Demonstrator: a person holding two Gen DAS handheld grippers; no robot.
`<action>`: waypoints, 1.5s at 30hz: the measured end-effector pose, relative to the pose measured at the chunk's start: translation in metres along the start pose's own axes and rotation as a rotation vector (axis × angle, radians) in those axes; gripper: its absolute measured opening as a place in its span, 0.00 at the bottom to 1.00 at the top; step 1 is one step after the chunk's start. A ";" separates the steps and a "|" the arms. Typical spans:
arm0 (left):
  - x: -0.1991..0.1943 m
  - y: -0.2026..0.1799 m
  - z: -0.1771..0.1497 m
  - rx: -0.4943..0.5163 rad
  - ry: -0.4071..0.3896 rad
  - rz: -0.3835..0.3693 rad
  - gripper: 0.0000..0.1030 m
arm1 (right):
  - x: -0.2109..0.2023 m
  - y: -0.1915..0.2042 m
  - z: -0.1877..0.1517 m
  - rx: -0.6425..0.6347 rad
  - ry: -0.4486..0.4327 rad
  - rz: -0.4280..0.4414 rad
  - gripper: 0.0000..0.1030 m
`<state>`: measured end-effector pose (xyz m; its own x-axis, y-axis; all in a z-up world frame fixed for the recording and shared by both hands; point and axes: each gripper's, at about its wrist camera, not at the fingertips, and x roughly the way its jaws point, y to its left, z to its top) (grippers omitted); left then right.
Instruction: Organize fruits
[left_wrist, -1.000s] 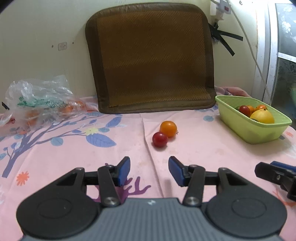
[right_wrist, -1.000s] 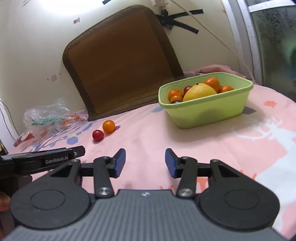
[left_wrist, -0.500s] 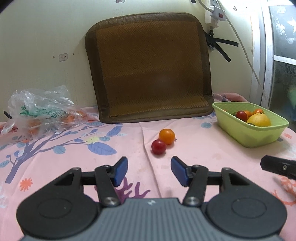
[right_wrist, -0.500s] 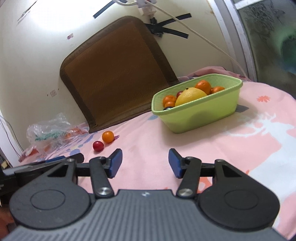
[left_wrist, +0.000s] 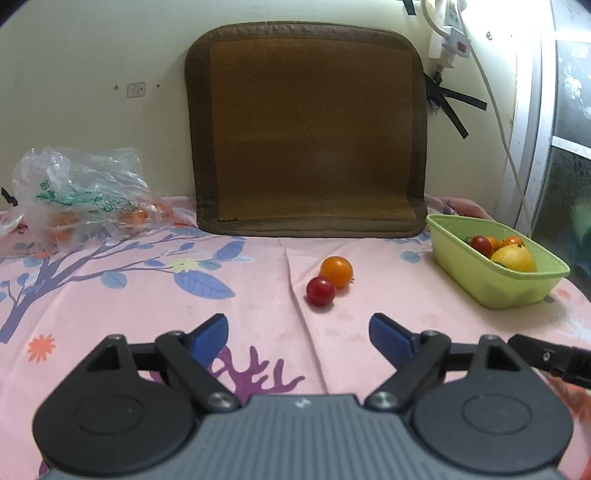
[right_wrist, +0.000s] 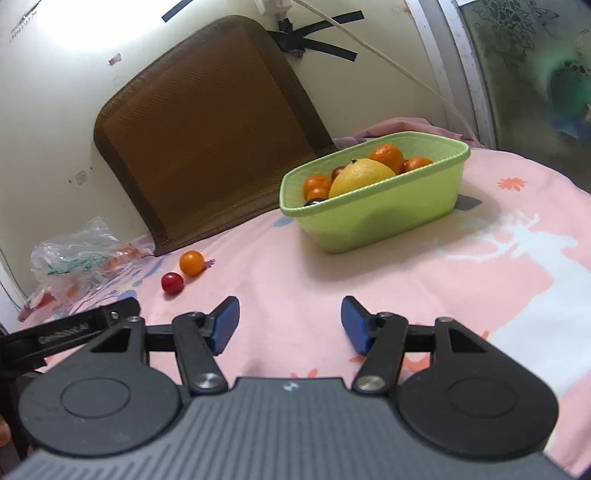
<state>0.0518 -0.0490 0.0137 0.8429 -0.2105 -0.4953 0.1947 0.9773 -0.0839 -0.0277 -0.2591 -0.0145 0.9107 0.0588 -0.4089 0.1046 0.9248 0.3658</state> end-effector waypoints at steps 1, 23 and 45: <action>-0.001 -0.002 0.000 0.007 -0.002 0.000 0.84 | 0.000 0.000 0.000 0.001 -0.002 -0.006 0.62; 0.003 -0.014 -0.001 0.066 -0.005 0.113 0.90 | -0.001 0.007 -0.002 -0.050 0.026 0.117 0.73; 0.011 -0.015 -0.001 0.081 0.033 0.164 0.91 | 0.003 0.007 -0.002 -0.069 0.065 0.171 0.74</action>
<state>0.0575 -0.0654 0.0088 0.8502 -0.0458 -0.5245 0.0963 0.9929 0.0694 -0.0246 -0.2515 -0.0143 0.8850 0.2397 -0.3993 -0.0796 0.9227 0.3773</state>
